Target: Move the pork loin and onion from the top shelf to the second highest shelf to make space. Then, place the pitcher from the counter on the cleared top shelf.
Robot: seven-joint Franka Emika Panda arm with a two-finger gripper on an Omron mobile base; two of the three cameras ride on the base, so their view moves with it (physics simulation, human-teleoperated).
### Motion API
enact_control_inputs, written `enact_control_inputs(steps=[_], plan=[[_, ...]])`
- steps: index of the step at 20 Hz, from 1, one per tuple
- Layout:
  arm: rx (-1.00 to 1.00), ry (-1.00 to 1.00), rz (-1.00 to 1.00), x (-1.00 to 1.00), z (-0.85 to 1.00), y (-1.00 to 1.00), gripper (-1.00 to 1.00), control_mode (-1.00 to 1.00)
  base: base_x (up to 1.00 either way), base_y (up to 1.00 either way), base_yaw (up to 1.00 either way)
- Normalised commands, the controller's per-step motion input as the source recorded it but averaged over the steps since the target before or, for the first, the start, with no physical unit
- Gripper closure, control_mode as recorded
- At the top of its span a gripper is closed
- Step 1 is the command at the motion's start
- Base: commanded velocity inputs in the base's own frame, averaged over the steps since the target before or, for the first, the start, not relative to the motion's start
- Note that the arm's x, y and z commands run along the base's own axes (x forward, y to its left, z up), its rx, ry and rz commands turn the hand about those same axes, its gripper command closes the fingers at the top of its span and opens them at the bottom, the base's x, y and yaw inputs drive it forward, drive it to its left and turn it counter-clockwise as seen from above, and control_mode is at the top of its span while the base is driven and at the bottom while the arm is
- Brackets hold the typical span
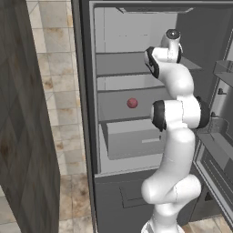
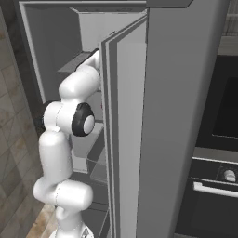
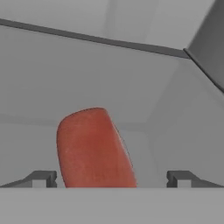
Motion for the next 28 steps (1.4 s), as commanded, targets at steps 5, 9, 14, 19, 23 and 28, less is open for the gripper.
enact_control_inputs(steps=[5,9,14,19,23,28], plan=[[0.02,0.0,0.0,0.36,-0.19,-0.11,-1.0,-1.0,0.0,0.0,0.0],[0.0,0.03,0.0,0.13,-0.38,0.0,-1.0,-1.0,0.0,0.0,0.0],[0.0,0.09,0.0,0.0,-0.62,0.0,1.0,-1.0,0.0,0.0,0.0],[0.0,0.06,0.0,-0.08,-0.82,0.0,1.0,-1.0,0.0,0.0,0.0],[0.0,0.0,0.01,-0.19,-0.91,0.0,1.0,-1.0,0.0,0.0,0.0],[0.0,-0.05,0.1,-0.54,-0.27,0.15,1.0,-1.0,0.0,0.0,0.0]])
